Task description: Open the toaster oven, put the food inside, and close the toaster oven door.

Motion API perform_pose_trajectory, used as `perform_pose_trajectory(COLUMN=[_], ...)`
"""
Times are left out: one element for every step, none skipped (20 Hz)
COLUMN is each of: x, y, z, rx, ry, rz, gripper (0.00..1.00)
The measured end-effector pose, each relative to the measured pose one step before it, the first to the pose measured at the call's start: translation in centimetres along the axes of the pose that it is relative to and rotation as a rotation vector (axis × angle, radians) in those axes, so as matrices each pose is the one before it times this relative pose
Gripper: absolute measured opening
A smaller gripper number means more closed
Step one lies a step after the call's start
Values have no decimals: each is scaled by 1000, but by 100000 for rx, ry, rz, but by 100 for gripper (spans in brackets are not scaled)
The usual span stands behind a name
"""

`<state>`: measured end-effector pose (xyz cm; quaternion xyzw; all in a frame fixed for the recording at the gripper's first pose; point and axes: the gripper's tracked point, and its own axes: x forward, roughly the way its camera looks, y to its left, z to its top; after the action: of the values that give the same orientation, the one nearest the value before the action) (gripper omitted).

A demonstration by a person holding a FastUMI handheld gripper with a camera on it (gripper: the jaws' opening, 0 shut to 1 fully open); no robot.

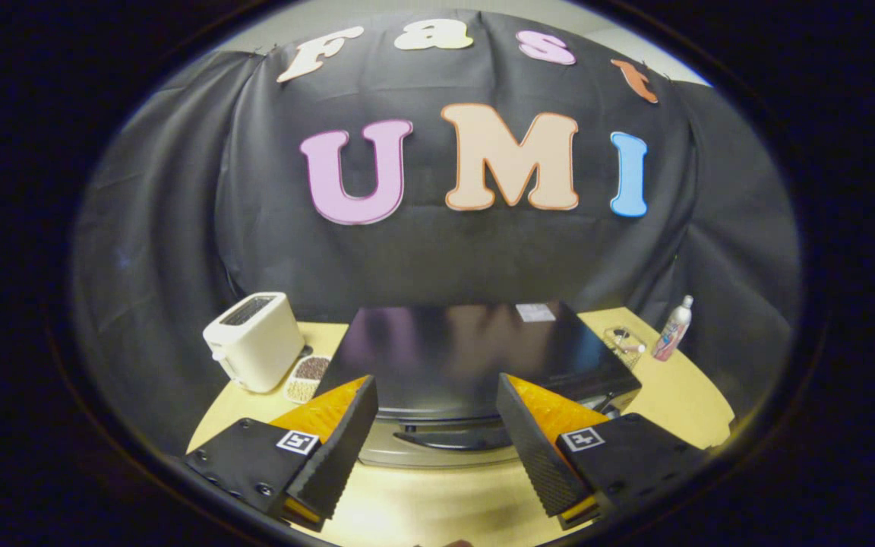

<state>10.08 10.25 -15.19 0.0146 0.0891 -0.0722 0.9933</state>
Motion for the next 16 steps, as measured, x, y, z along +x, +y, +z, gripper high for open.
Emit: perform_pose_trajectory(x=[-447, -438, -413, -353, -354, -403, -355, -295, -340, -130, -121, 13, -9, -38, -8, 159], y=[293, 240, 257, 93, -235, -255, -279, -372, -337, -295, -248, -319, -326, -307, -429, -329], z=[1375, 1281, 995, 752, 690, 453, 335, 345, 291, 355, 358, 187, 62, -1, 29, -103], rx=[1358, 1225, 793, 7, -830, -1213, -1269, -917, -459, 400, 738, 511, 340, -57, -301, -352], ry=[-2529, -2132, -1293, -546, -853, -252, 70, -11, -113, -405, -688, -565, -61, 258, 98, 5], rz=[860, 763, 1017, 250, -941, -967, -1107, -1587, -1008, -1113, -624, -726, -668, -612, -701, -533], gripper=[100, 100, 100, 99, 99, 99, 99, 99, 99, 99, 99, 99, 99, 99, 99, 99])
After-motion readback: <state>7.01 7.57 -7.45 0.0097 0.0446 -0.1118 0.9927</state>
